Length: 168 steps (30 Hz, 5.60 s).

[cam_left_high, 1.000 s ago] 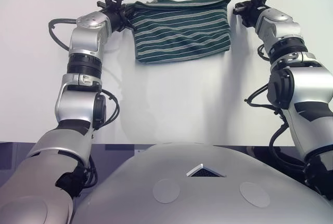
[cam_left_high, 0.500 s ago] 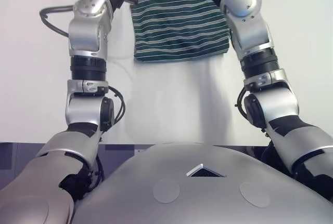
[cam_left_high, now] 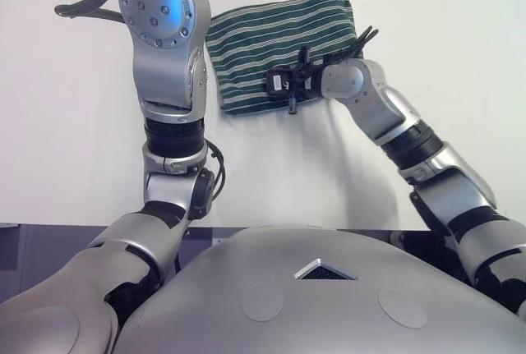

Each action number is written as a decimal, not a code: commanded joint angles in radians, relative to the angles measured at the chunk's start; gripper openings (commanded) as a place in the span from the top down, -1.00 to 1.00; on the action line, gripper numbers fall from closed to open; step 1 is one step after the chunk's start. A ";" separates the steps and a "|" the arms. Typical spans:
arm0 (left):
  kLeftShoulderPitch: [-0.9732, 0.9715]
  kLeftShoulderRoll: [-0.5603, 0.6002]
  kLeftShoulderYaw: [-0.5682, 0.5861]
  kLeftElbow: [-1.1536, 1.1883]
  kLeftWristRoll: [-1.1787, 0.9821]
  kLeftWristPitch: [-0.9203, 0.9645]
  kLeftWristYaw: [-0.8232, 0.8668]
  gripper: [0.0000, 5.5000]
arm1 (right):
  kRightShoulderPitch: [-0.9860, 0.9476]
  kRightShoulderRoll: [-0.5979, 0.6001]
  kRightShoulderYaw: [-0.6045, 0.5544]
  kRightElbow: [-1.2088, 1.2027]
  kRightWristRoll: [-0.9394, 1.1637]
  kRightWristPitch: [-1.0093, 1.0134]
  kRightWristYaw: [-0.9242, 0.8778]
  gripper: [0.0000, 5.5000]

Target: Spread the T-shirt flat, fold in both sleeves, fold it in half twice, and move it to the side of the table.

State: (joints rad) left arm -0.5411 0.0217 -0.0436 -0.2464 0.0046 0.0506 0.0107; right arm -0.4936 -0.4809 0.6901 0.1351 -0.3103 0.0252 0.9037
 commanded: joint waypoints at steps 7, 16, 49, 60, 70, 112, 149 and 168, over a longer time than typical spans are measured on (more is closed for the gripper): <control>0.243 0.186 -0.358 -0.046 0.108 0.158 -0.320 0.68 | 0.001 -0.549 -0.067 0.435 0.006 -1.244 0.181 0.62; 0.656 0.641 -0.505 -0.040 0.607 -0.329 -0.270 0.27 | 0.147 -0.606 -0.426 0.680 0.167 -1.639 -0.184 0.25; 0.389 0.367 -0.847 0.641 0.964 -0.443 -0.338 0.55 | 0.558 -0.518 -0.378 0.021 -0.314 -1.041 -0.415 0.70; 0.474 0.630 -0.902 0.448 0.599 -0.507 -0.893 0.95 | 0.295 -0.706 -0.223 0.027 0.547 -0.594 0.493 0.93; 0.588 0.690 -0.841 0.330 -0.165 -0.338 -1.226 0.98 | 0.180 -0.705 -0.052 -0.091 0.878 0.034 0.710 0.93; 0.441 0.608 -0.291 -0.174 -0.676 0.827 -0.605 0.70 | 0.262 -0.179 -0.501 0.007 0.720 0.633 0.084 0.54; -0.228 0.213 -0.286 1.436 0.014 0.069 -0.110 -0.65 | 0.201 0.161 -0.845 0.251 0.315 -0.067 -0.920 -0.40; 0.188 0.020 -0.127 0.492 -0.116 -0.348 0.110 -0.65 | 0.108 0.355 -0.744 0.177 0.209 -0.326 -1.084 -0.40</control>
State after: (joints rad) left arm -0.5822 0.1198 -0.0878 0.4061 -0.1109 -0.3453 0.1315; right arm -0.3639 -0.1569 -0.0814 0.3745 -0.0845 -0.2890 -0.1853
